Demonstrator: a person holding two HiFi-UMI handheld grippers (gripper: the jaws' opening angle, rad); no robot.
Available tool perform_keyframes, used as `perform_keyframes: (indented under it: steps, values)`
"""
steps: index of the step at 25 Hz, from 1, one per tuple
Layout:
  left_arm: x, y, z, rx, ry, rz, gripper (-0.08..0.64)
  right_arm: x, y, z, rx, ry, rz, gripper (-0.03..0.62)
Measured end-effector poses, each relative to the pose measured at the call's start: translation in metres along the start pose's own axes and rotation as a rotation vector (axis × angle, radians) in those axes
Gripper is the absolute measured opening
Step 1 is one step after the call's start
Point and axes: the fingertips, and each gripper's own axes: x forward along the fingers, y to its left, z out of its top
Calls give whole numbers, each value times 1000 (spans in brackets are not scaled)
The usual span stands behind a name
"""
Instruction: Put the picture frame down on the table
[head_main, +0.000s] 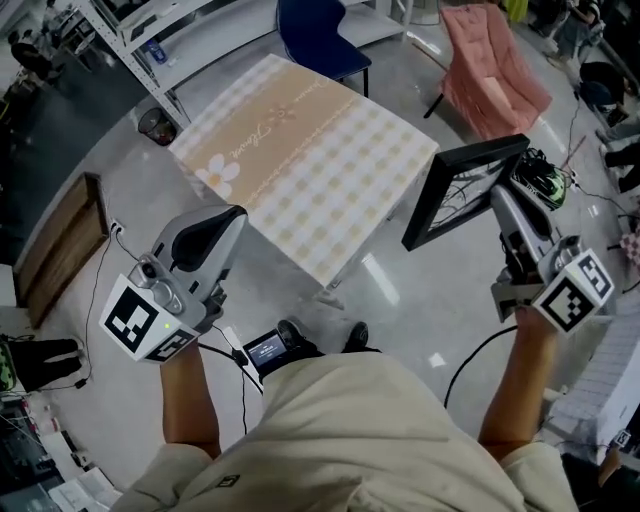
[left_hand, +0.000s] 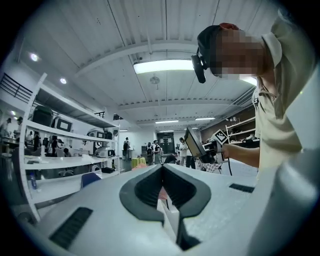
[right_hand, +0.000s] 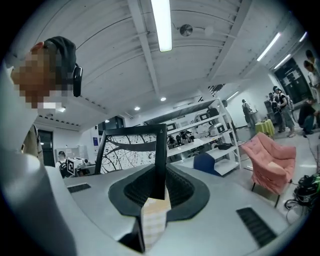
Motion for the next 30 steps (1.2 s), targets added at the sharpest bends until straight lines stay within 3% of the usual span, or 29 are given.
perform_keyframes:
  steps: [9, 22, 30]
  values:
    - [-58, 71, 4, -6, -13, 44, 6, 84, 50, 2, 4, 0, 33, 61]
    - [-144, 181, -10, -28, -31, -1, 6, 203, 134, -22, -13, 11, 8, 61]
    - [-166, 235, -20, -55, -34, 30, 6, 261, 145, -31, 6, 39, 17, 61]
